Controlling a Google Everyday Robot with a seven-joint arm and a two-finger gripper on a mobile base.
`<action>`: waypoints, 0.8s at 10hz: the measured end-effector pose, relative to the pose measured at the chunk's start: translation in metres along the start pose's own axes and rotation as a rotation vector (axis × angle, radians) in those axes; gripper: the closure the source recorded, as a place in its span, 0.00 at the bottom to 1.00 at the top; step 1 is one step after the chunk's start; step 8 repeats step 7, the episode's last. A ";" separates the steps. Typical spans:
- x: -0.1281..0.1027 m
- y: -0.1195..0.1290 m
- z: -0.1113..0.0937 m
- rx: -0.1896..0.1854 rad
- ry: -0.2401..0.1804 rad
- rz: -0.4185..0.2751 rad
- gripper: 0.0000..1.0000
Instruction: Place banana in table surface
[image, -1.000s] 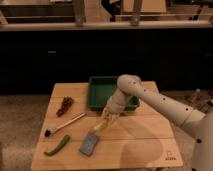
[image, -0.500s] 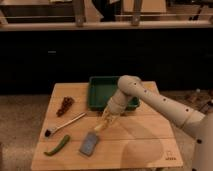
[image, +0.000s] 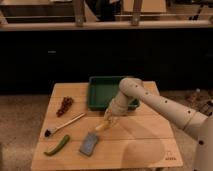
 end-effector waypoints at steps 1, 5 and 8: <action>0.005 0.000 -0.001 0.006 0.001 0.011 0.20; 0.021 -0.002 -0.012 0.032 0.005 0.034 0.20; 0.031 0.000 -0.021 0.050 0.003 0.042 0.20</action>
